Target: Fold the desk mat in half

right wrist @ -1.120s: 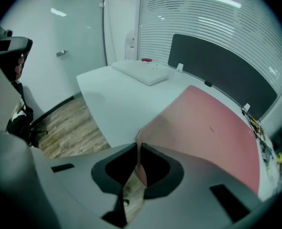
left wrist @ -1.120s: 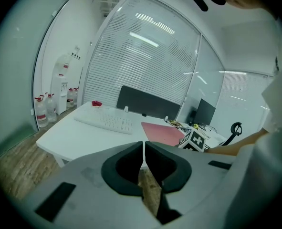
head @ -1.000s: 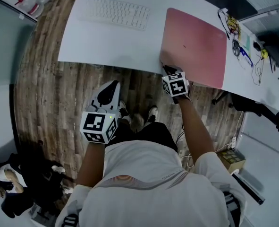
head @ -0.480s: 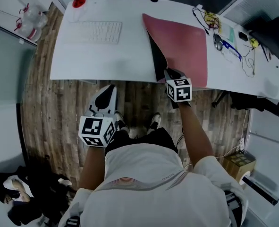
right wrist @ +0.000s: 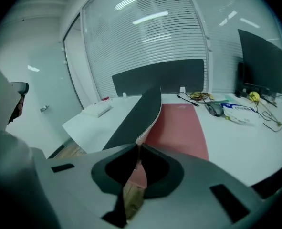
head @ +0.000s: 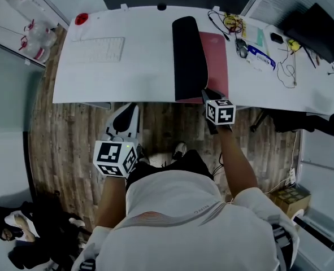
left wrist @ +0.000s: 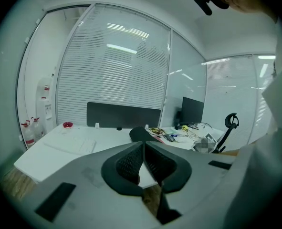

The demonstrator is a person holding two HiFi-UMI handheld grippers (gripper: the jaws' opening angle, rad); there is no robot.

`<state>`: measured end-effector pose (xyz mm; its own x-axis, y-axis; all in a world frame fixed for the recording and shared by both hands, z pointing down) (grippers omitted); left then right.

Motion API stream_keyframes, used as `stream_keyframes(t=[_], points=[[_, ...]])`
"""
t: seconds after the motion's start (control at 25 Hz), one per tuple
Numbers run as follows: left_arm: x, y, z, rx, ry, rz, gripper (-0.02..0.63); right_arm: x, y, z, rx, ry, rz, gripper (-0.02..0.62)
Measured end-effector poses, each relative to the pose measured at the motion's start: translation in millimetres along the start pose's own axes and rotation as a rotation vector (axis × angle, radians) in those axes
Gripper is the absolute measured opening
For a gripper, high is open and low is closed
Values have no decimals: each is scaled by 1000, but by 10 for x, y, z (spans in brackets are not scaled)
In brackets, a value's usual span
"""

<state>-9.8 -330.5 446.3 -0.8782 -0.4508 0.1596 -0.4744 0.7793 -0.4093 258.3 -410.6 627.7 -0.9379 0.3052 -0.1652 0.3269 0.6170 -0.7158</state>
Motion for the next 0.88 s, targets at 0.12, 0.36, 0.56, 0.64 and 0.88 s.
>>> stream_keyframes(t=[0.12, 0.36, 0.56, 0.64, 0.88], points=[[-174, -57, -17, 8, -1, -3, 26, -344, 30, -257, 28, -42, -44, 84], [-450, -142, 6, 3, -28, -20, 26, -926, 138, -679, 88, -136, -128, 84], [-520, -151, 4, 14, -31, -21, 26, -1072, 155, -777, 105, -155, -132, 87], [-547, -168, 12, 10, -31, -26, 26, -1124, 137, -759, 108, -155, -144, 88], [-545, -114, -5, 4, -29, -24, 26, -1164, 320, -738, 73, -138, -204, 171]])
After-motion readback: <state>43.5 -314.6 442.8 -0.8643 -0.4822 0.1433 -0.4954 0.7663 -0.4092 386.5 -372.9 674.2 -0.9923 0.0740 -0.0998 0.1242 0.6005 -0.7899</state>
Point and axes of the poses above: the fingertips, and each gripper's own axes: y backward along the fingers, x to its left, z out of its top, the point moved 2 cm from there along y, backward along the fingers, and after that the axes turned 5 degrees about x, right-handed, at the moved point
